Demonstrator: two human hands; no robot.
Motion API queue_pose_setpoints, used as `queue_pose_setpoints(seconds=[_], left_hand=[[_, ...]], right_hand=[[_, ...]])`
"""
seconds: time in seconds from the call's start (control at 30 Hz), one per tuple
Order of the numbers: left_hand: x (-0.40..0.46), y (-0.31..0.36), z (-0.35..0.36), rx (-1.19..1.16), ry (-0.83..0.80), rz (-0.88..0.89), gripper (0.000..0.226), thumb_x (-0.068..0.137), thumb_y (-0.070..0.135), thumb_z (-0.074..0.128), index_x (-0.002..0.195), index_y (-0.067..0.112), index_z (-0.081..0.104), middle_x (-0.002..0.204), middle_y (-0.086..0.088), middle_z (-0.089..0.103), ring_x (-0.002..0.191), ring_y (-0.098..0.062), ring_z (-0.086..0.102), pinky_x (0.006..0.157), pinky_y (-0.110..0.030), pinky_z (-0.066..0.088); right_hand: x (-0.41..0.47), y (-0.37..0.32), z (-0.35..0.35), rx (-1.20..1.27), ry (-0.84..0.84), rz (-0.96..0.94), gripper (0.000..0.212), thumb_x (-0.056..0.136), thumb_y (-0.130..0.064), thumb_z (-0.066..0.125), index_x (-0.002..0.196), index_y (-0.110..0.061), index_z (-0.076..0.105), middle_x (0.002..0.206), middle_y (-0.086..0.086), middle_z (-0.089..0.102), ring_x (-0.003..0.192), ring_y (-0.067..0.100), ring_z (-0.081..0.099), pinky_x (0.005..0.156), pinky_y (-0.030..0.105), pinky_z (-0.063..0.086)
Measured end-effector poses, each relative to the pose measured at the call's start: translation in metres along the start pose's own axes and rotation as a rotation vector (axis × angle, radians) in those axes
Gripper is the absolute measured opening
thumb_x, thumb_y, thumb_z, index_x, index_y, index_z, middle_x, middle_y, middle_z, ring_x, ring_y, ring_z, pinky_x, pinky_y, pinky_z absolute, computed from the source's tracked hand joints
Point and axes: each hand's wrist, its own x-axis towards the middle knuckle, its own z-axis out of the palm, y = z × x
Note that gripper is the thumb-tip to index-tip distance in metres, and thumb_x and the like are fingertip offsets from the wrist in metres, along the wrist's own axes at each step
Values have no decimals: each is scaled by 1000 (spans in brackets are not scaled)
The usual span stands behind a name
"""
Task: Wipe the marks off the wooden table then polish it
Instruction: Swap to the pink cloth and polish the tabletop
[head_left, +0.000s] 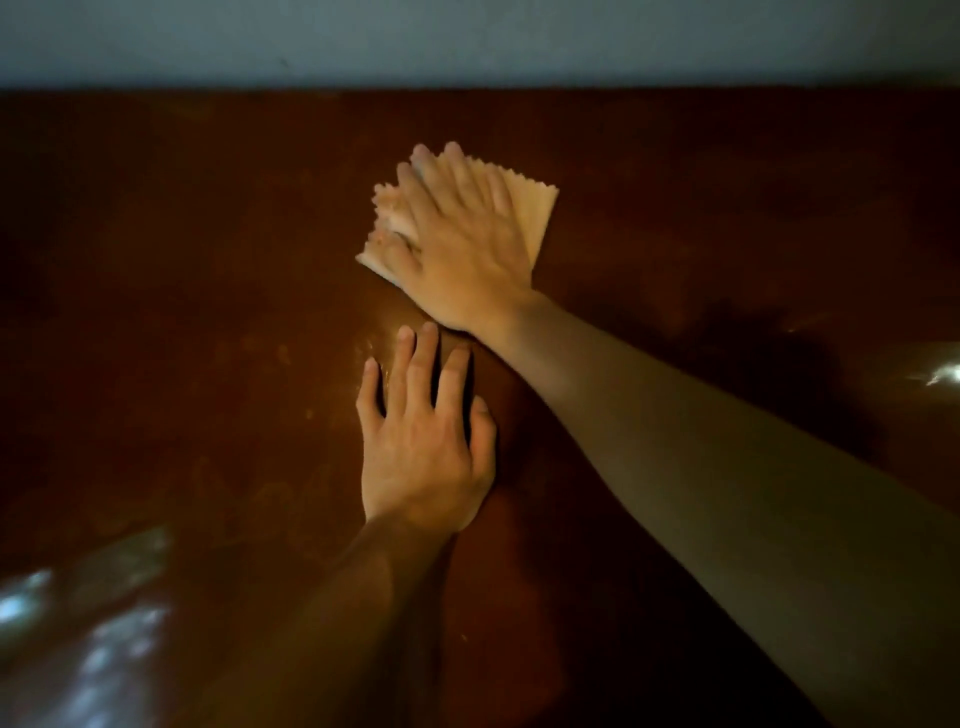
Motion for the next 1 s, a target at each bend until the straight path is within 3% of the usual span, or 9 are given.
queue_pose_setpoints(seconds=[0.07, 0.17, 0.27, 0.37, 0.5, 0.6, 0.8, 0.9, 1.0], left_hand=[[0, 1, -1, -5, 7, -3, 52, 100, 37, 37, 146, 15, 42, 159, -13, 33, 152, -26, 18, 121, -54, 14], [0, 2, -1, -13, 36, 1, 52, 99, 36, 37, 145, 14, 45, 158, -14, 35, 151, -28, 21, 121, -54, 15], [-1, 1, -1, -12, 55, 9, 51, 99, 36, 37, 144, 12, 46, 157, -16, 36, 150, -30, 24, 120, -55, 16], [0, 3, -2, 1, 49, 0, 52, 99, 35, 37, 144, 12, 47, 157, -16, 37, 150, -30, 25, 120, -55, 17], [0, 3, -3, 11, 22, -5, 54, 99, 36, 35, 145, 11, 45, 158, -16, 35, 151, -29, 22, 121, -55, 16], [0, 4, -4, 7, 10, -16, 54, 99, 36, 35, 146, 11, 44, 158, -16, 33, 151, -29, 21, 121, -54, 14], [0, 4, -6, -4, 3, -12, 54, 99, 36, 36, 145, 9, 46, 158, -17, 33, 151, -31, 21, 121, -54, 13], [0, 4, -6, -6, 3, -12, 54, 99, 35, 37, 145, 9, 45, 158, -17, 33, 151, -30, 21, 121, -54, 12], [0, 4, -5, -3, -1, -21, 54, 99, 36, 36, 146, 11, 44, 159, -16, 32, 152, -29, 19, 121, -54, 12]], right_hand=[[-1, 32, -5, -8, -11, -19, 70, 100, -57, 15, 159, -22, 30, 169, 5, 21, 157, 29, 12, 126, 49, 10], [0, 102, -19, -63, 40, 169, 63, 101, -56, 19, 157, -30, 31, 168, 4, 22, 156, 31, 12, 125, 48, 13], [-1, 140, -29, -31, 60, 359, 65, 103, -52, 23, 161, -21, 23, 171, 5, 15, 158, 29, 7, 127, 47, 6], [3, 103, -21, -7, 99, 461, 64, 104, -50, 22, 161, -22, 24, 170, 8, 15, 157, 32, 7, 127, 50, 5], [-12, 29, -2, -8, 65, 172, 66, 101, -53, 19, 158, -22, 34, 168, 7, 26, 156, 31, 15, 126, 50, 9], [-17, 45, -7, -12, 14, 32, 66, 103, -53, 19, 159, -22, 31, 169, 4, 24, 157, 27, 13, 126, 47, 9], [-25, 155, -26, -28, 77, 386, 64, 105, -53, 23, 161, -22, 25, 170, 6, 17, 157, 29, 9, 126, 46, 7], [-29, 137, -21, -46, 125, 513, 64, 105, -50, 20, 162, -19, 24, 170, 9, 18, 157, 31, 9, 127, 49, 7], [-47, 82, -7, -67, 175, 424, 65, 103, -49, 18, 158, -19, 34, 166, 9, 28, 156, 32, 18, 125, 47, 10]])
